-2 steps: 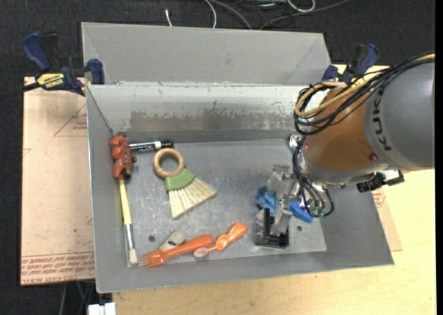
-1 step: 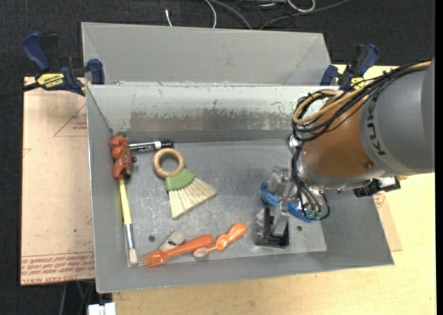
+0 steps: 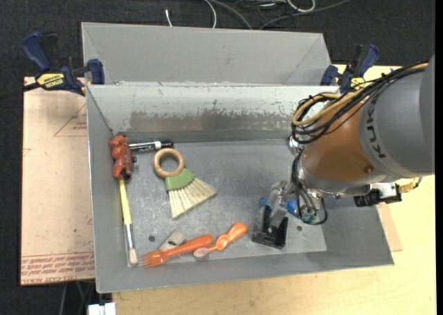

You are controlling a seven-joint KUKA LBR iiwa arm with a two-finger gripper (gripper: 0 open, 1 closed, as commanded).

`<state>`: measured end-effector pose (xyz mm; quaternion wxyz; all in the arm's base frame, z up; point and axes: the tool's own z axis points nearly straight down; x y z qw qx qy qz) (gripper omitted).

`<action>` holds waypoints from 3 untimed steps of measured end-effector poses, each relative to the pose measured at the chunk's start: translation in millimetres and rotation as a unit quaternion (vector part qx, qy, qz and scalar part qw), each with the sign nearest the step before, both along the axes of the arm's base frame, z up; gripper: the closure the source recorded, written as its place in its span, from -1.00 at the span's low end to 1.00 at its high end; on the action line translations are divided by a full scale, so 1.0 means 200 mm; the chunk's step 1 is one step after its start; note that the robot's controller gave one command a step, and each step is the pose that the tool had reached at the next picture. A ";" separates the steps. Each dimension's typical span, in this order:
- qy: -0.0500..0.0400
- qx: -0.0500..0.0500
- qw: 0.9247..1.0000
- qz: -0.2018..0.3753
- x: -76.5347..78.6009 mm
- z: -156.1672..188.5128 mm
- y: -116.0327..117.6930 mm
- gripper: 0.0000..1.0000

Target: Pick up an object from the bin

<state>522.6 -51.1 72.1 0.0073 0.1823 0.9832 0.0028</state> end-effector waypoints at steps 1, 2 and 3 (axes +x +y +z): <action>0.000 0.000 1.000 0.000 0.00 0.00 0.00 1.00; 0.004 0.001 1.000 0.001 -0.01 0.10 0.00 1.00; 0.001 0.001 1.000 0.001 -0.01 0.24 0.00 1.00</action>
Offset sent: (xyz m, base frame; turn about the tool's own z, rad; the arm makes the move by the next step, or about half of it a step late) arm -0.0002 0.0000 0.0537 -0.0001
